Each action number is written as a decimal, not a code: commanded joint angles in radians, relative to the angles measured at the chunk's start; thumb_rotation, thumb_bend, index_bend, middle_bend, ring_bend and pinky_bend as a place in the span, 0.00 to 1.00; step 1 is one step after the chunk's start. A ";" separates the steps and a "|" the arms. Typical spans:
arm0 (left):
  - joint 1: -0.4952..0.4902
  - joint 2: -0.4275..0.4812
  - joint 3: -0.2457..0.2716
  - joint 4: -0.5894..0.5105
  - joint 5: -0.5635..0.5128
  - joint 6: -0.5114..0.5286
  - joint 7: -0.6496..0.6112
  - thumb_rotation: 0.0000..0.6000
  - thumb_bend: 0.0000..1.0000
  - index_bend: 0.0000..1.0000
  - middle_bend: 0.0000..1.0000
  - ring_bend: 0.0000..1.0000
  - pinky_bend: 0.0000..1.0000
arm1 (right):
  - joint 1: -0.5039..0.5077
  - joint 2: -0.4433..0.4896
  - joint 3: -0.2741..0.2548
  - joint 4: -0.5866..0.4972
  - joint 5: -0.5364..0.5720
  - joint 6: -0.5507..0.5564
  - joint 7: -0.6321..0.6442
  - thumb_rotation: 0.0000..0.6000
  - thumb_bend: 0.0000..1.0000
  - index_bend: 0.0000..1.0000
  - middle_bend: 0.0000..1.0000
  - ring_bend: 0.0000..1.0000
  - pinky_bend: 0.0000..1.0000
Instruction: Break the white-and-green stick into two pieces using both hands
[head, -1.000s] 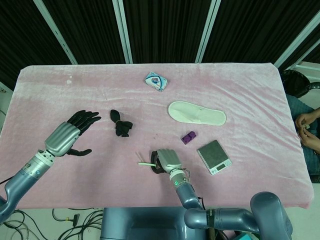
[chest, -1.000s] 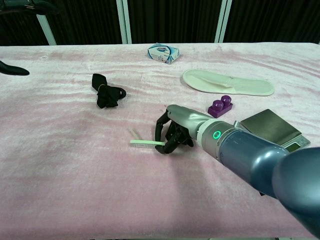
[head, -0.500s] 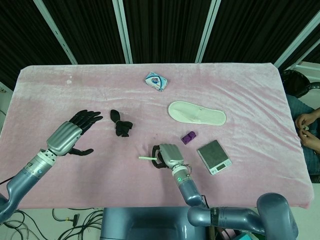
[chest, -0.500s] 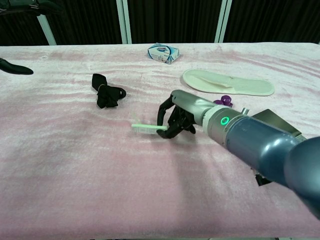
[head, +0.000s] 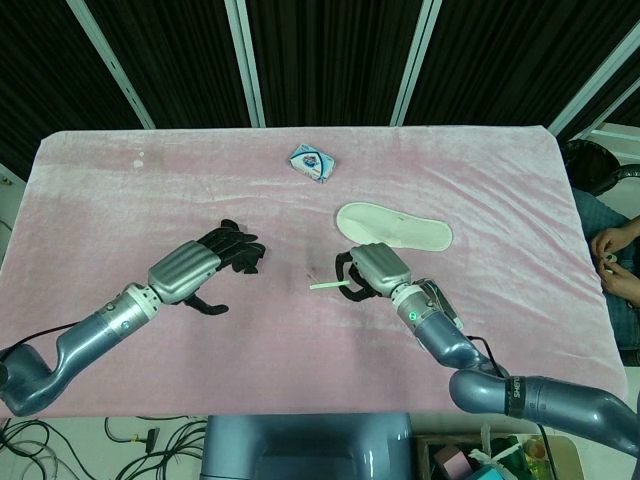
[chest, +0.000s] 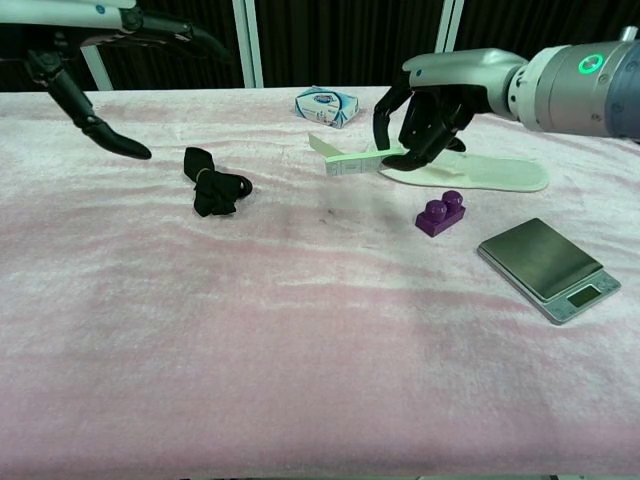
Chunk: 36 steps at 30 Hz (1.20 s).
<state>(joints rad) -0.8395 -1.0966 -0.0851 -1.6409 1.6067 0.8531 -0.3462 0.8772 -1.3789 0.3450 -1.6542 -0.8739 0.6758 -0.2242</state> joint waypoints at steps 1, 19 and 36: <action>-0.020 -0.020 -0.026 -0.008 -0.034 -0.015 0.048 1.00 0.19 0.19 0.03 0.00 0.00 | 0.014 0.026 0.001 -0.022 -0.010 -0.024 0.030 1.00 0.46 0.69 0.89 0.84 0.78; -0.078 -0.109 -0.059 0.002 -0.167 -0.086 0.185 1.00 0.31 0.33 0.05 0.00 0.00 | 0.054 0.060 -0.011 -0.100 -0.035 0.001 0.126 1.00 0.46 0.69 0.89 0.84 0.78; -0.088 -0.168 -0.056 0.043 -0.182 -0.077 0.192 1.00 0.36 0.49 0.11 0.00 0.00 | 0.084 0.045 -0.061 -0.100 -0.025 0.034 0.132 1.00 0.46 0.69 0.89 0.84 0.78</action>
<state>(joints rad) -0.9273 -1.2647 -0.1415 -1.5973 1.4236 0.7755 -0.1546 0.9612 -1.3337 0.2842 -1.7550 -0.8996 0.7090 -0.0923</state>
